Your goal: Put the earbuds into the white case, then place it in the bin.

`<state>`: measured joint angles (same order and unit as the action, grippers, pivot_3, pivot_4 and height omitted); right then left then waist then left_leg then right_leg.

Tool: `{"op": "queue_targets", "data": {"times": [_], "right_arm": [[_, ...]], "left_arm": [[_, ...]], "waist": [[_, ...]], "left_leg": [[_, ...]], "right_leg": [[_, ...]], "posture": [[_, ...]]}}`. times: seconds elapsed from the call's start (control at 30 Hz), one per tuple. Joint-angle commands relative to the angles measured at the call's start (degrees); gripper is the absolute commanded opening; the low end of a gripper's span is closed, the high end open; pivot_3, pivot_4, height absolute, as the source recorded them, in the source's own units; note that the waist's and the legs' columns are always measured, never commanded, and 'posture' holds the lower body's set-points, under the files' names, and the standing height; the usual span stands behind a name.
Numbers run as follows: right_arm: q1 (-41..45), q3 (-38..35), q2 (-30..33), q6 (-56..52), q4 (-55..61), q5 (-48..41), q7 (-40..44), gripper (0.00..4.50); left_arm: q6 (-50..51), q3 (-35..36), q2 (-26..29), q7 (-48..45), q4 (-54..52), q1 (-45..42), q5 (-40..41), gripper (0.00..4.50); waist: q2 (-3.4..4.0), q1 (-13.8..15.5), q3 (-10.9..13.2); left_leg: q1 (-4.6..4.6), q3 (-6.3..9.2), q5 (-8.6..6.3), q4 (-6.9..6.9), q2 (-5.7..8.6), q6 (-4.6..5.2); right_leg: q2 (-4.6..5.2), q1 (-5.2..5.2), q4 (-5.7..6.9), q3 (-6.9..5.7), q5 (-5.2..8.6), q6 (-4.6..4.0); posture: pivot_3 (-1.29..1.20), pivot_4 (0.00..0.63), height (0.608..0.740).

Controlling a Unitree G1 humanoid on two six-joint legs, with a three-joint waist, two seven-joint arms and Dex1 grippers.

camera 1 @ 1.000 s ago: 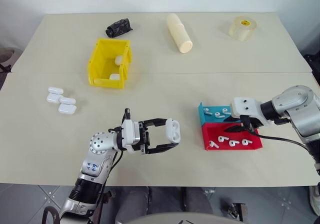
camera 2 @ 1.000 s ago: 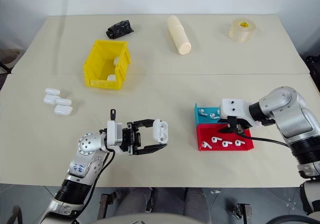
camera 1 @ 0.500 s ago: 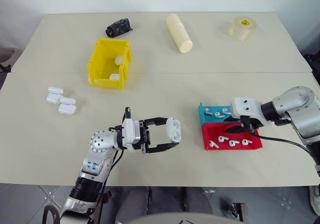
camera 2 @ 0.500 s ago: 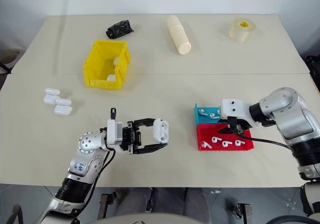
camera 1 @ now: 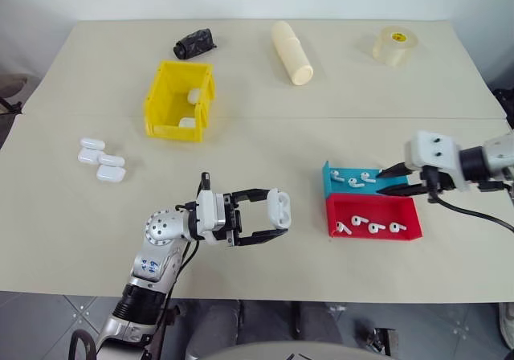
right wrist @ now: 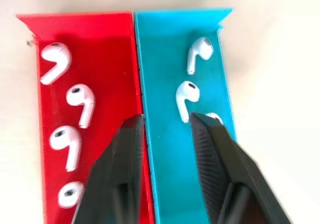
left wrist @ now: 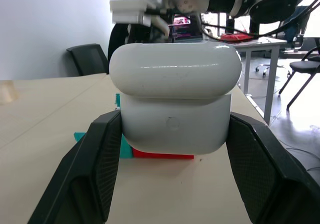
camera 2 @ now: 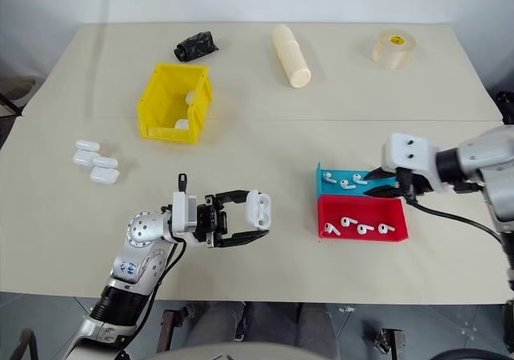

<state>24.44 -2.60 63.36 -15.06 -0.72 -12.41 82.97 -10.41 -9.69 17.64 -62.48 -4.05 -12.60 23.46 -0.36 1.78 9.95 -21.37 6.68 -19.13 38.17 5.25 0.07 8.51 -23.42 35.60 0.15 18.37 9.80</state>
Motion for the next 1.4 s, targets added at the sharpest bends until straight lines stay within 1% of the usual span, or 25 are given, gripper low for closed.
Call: {"op": "queue_targets", "data": {"times": [0.03,0.1,0.2,0.33,0.4,0.5,0.7,0.87,1.03,1.1,1.23,1.4], "right_arm": [[-7.45,-9.65,0.24,1.07,5.9,-5.41,-0.73,2.76],[-13.15,-14.01,-0.37,1.72,8.87,-6.93,-1.02,3.43],[-24.67,-21.91,-2.03,-0.45,13.96,-9.31,-1.22,4.46],[-35.21,-28.71,-5.39,-1.38,18.08,-10.61,-3.31,4.46],[-38.1,-30.14,-6.69,-1.1,18.53,-10.47,-4.6,4.46],[-41.04,-29.98,-7.05,2.53,17.57,-8.49,-4.81,4.46],[-37.21,-23.93,-2.61,-0.78,18.26,-7.4,-6.65,4.46],[-32.04,-16.13,2.71,-5.5,19.0,-4.57,-8.52,4.46],[-26.37,-8.82,6.73,-8.85,19.01,-0.49,-10.5,4.46],[-23.75,-6.36,7.48,-11.49,19.21,0.45,-11.67,4.46],[-20.05,-2.39,9.12,-14.27,20.06,1.42,-11.13,4.46],[-17.12,2.44,11.01,-15.27,20.81,4.26,-10.9,4.46]], "left_arm": [[-0.37,0.38,0.15,-0.72,-1.27,0.21,1.48,2.77],[-0.34,0.38,0.21,-1.15,-1.0,0.17,1.67,2.77],[-0.34,0.41,0.2,-1.86,-0.07,-0.31,1.92,2.77],[-0.34,0.63,0.01,-2.49,1.23,-1.17,2.08,2.77],[-0.36,0.62,-0.12,-2.75,1.69,-1.53,2.09,2.77],[-0.21,0.41,-0.43,-3.08,2.12,-2.21,2.12,2.77],[0.12,0.21,-0.8,-3.56,1.88,-2.6,2.07,2.77],[0.78,0.09,-0.87,-3.29,0.85,-2.09,2.0,2.77],[1.41,0.01,-0.83,-2.56,-0.57,-1.12,1.94,2.77],[1.68,-0.05,-0.87,-2.18,-1.12,-0.81,1.94,2.77],[2.31,-0.31,-0.96,-1.33,-2.35,-0.09,1.9,2.77],[3.15,-0.46,-0.81,-0.6,-3.57,0.77,1.96,2.77]], "waist": [[0.0,-0.08,0.0],[0.0,-0.11,0.0],[0.0,-0.07,0.0],[0.0,-0.1,0.0],[-0.01,-0.34,0.0],[0.0,-0.35,0.0],[0.01,-0.37,0.0],[0.0,-0.28,0.0],[0.0,-0.27,0.0],[0.0,-0.28,0.0],[0.0,-0.25,0.0],[0.0,-0.26,0.0]], "left_leg": [[0.0,-0.02,0.0,0.01,0.0,0.0],[0.0,-0.03,0.0,0.01,0.02,0.01],[0.01,-0.03,0.0,0.01,-0.02,0.0],[0.06,-0.04,0.0,0.06,-0.02,0.0],[0.11,-0.07,0.0,0.05,-0.01,0.01],[0.15,-0.1,0.0,0.01,-0.03,0.01],[0.17,-0.14,0.0,0.02,-0.04,0.01],[0.14,-0.12,0.0,0.05,-0.03,0.01],[0.12,-0.12,0.0,0.04,-0.03,0.01],[0.12,-0.12,0.0,0.04,-0.02,0.01],[0.1,-0.11,0.0,0.03,-0.03,0.01],[0.08,-0.11,0.0,0.02,-0.03,0.01]], "right_leg": [[0.0,0.01,-0.01,-0.01,0.0,0.0],[0.02,0.0,0.02,0.01,0.0,0.0],[-0.02,0.0,0.04,0.0,0.0,0.01],[-0.03,0.09,0.04,0.01,-0.01,0.02],[-0.03,0.11,0.05,0.03,-0.01,0.03],[-0.05,0.1,0.05,0.05,-0.01,0.03],[-0.05,0.09,0.07,0.1,-0.01,0.03],[-0.04,0.1,0.05,0.09,-0.01,0.03],[-0.03,0.08,0.04,0.08,-0.01,0.03],[-0.02,0.08,0.04,0.09,-0.01,0.03],[-0.02,0.06,0.03,0.08,-0.01,0.03],[-0.02,0.03,0.02,0.08,-0.01,0.03]], "posture": [[0.0,0.15,0.74],[0.0,0.15,0.74],[0.0,0.15,0.74],[0.0,0.15,0.74],[0.0,0.15,0.74],[0.0,0.15,0.74],[0.0,0.15,0.74],[0.0,0.15,0.74],[0.0,0.15,0.74],[0.0,0.15,0.74],[0.0,0.15,0.74],[0.0,0.15,0.74]]}}
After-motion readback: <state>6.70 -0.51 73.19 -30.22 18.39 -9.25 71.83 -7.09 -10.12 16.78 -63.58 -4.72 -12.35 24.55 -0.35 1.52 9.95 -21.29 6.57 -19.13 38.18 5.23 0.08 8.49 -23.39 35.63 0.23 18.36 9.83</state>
